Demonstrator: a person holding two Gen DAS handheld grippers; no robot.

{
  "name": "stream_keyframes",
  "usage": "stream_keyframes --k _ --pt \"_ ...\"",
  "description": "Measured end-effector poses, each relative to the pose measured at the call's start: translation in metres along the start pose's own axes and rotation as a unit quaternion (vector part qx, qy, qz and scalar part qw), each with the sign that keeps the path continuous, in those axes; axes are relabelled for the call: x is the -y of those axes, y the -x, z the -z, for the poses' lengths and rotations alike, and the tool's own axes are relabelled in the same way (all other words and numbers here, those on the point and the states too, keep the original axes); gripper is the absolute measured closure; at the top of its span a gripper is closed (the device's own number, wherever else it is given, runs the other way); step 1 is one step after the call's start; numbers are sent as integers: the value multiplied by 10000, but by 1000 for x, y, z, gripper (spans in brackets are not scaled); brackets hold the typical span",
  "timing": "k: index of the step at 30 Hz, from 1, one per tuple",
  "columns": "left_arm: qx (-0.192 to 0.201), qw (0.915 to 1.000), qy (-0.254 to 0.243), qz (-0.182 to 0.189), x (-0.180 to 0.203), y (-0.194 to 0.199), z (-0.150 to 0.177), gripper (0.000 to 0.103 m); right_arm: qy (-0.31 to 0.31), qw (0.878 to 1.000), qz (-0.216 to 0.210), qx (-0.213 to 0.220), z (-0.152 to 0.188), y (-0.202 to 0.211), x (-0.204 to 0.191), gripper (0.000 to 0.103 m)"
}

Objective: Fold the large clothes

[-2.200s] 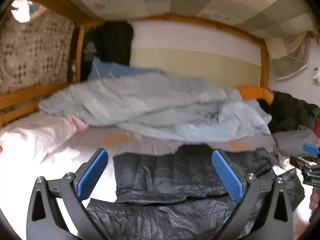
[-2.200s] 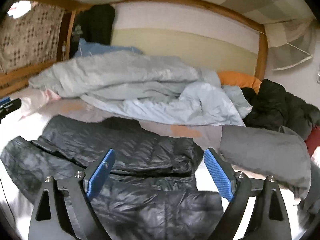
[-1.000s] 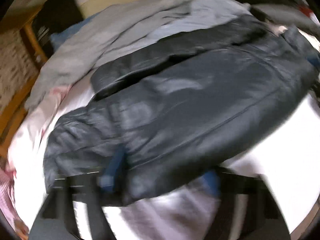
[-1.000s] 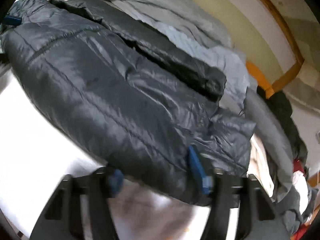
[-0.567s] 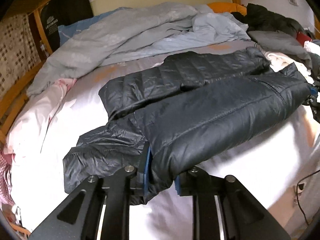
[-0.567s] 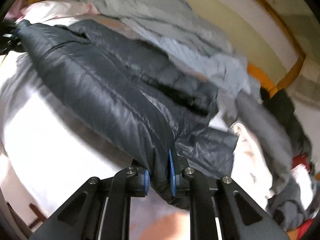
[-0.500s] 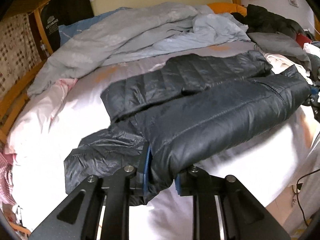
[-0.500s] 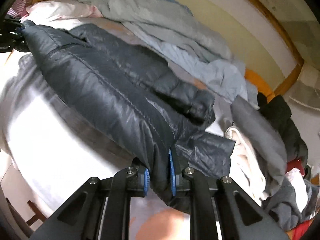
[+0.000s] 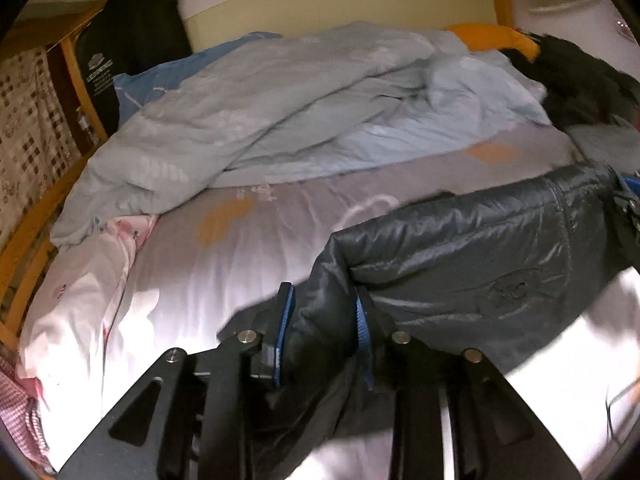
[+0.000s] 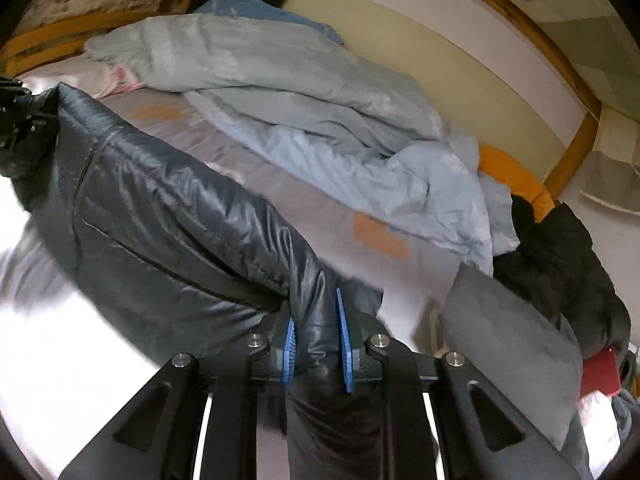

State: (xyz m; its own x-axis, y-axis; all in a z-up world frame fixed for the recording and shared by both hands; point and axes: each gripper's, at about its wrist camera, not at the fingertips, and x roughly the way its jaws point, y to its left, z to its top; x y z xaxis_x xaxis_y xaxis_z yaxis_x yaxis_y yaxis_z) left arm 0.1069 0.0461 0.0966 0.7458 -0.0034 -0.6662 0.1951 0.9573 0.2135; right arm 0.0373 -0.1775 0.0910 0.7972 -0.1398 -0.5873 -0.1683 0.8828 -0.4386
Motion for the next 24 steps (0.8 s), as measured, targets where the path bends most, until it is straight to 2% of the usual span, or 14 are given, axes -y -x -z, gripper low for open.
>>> stream_keyframes --k 3,4,6,7,8,9,11,14,17,18,20,21,22,24 --pt "47 9998 180 -15 -4 -25 -3 73 -100 9998 166 60 -11 -27 -1 82" --pt "83 9997 229 -14 -5 -32 -2 73 -100 9995 276 79 -14 -35 -2 76" --pt "-11 9997 233 -108 -6 -48 3 68 -113 9967 779 206 -12 -47 -2 50" --pt "-69 9997 183 -142 -6 -55 4 66 -215 9937 1051 331 -9 -51 1 30" --pt "-79 9997 120 -200 -6 -62 6 56 -305 9916 1181 421 -6 -51 3 21" --pt "-84 9989 83 -456 -8 -69 8 34 -458 9891 1298 529 0 -53 11 20" --pt "-114 9946 159 -1020 -13 -77 11 8 -665 9863 1402 558 6 -54 23 20" --pt "365 9955 319 -810 -25 -59 10 8 -898 9798 1728 461 17 -57 45 19" --pt "814 9931 584 -608 -41 -22 8 8 -1065 9729 2001 467 25 -44 62 20" --pt "886 9926 626 -553 -45 -10 8 7 -1240 9724 1872 627 25 -31 67 20" --pt "1100 9906 679 -452 -52 19 12 3 -1805 9703 797 1400 29 16 80 21" --pt "1180 9898 686 -398 -54 30 14 0 -1857 9694 491 1527 29 27 80 22" --pt "1194 9899 679 -360 -57 37 14 0 -1848 9699 48 1588 27 38 79 28" --pt "901 9931 675 -324 -59 35 18 1 -1829 9718 -418 1431 27 39 71 40"
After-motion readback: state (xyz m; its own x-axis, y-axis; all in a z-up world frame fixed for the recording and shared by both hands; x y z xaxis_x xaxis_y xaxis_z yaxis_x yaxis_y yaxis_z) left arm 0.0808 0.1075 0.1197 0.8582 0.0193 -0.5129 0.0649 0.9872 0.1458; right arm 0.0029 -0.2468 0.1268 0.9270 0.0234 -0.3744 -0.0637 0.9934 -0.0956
